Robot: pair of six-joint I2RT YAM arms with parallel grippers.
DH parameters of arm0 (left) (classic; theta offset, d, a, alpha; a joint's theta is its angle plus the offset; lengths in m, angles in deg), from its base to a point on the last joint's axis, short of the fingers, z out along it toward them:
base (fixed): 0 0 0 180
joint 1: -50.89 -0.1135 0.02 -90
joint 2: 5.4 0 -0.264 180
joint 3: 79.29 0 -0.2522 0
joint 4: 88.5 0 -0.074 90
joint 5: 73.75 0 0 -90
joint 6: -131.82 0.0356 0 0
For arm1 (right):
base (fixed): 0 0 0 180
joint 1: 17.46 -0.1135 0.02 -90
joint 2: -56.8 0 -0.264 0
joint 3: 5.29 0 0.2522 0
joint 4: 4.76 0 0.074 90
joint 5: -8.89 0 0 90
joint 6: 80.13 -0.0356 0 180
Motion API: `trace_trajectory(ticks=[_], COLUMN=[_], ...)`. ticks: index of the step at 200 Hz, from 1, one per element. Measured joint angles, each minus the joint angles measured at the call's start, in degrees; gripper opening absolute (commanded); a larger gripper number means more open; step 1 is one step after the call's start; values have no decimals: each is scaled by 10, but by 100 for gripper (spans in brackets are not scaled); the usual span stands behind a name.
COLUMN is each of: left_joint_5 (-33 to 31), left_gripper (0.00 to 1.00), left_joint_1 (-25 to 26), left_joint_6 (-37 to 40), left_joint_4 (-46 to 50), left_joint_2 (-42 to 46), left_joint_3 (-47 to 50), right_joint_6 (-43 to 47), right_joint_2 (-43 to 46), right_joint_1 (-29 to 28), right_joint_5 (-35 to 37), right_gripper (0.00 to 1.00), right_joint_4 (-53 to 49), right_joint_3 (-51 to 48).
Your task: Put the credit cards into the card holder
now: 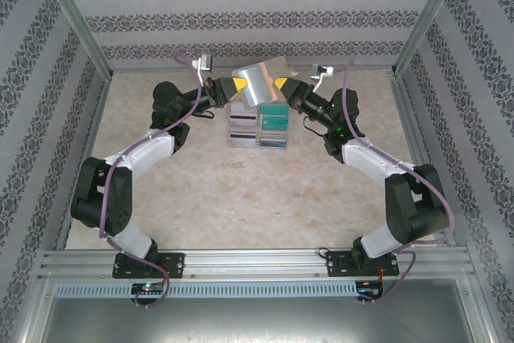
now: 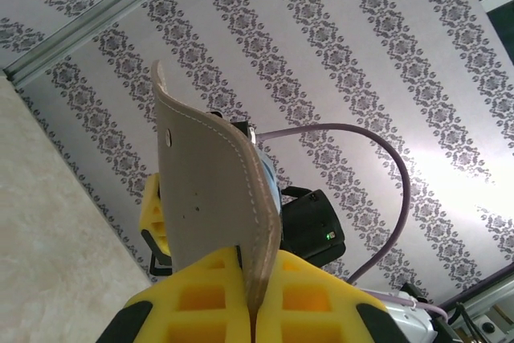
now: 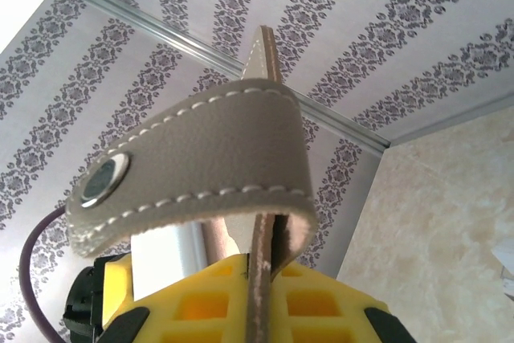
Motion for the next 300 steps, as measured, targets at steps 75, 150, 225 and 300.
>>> trace_trajectory(ticks=[75, 150, 225, 300], left_joint_5=[2, -3, -19, -11], left_gripper=[20, 57, 63, 63], left_joint_1=[0, 0, -28, -29], left_joint_6=[27, 104, 138, 3], left_joint_4=[30, 132, 151, -4], left_joint_2=[19, 47, 69, -47], left_joint_3=[-10, -21, 24, 50], right_joint_6=[-18, -29, -36, -59], right_joint_2=[-17, -27, -7, 9], right_joint_1=[1, 0, 7, 7], right_joint_5=[1, 2, 1, 1], right_gripper=[0, 0, 0, 0], right_joint_4=[12, 12, 17, 29], right_joint_3=[-1, -7, -7, 8])
